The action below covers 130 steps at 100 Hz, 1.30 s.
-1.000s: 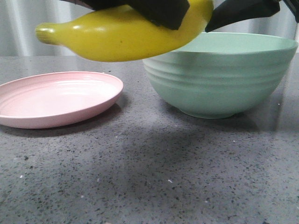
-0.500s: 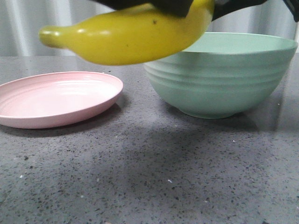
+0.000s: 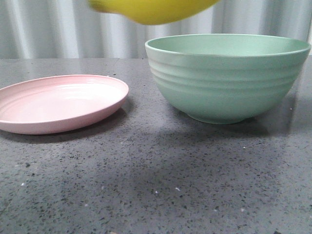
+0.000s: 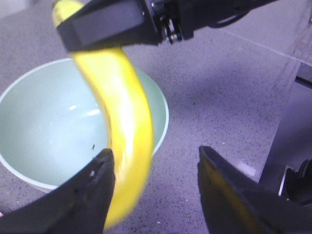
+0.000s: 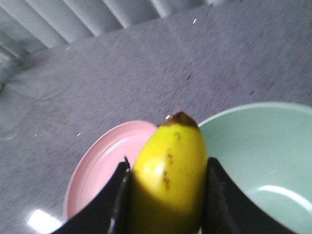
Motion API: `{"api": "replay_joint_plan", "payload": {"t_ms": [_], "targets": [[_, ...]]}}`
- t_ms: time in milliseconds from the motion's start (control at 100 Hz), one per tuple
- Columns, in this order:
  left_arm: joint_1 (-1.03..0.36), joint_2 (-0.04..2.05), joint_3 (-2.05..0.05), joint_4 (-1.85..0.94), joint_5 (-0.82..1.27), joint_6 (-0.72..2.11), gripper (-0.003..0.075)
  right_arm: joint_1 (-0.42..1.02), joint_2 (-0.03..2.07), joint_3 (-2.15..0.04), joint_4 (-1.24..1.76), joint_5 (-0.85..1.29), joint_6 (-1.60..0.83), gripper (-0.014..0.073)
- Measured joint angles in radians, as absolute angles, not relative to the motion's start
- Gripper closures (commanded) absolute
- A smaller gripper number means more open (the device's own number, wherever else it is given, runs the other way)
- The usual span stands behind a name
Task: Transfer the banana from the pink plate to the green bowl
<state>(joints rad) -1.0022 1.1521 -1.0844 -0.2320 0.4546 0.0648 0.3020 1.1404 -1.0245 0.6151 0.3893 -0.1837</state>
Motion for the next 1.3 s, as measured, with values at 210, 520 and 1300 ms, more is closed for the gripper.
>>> {"api": "replay_joint_plan", "payload": {"t_ms": [210, 520, 1300], "targets": [[-1.002, 1.140, -1.084, -0.230, 0.455, 0.065, 0.0363, 0.237, 1.166, -1.028, 0.439, 0.308, -0.198, 0.0665], [-1.002, 1.140, -1.084, -0.228, 0.455, 0.065, 0.0363, 0.233, 1.306, -1.028, 0.414, 0.299, -0.200, 0.0580], [-1.002, 1.140, -1.084, -0.228, 0.453, 0.065, 0.0363, 0.231, 1.370, -1.028, 0.391, 0.288, -0.205, 0.0225]]}}
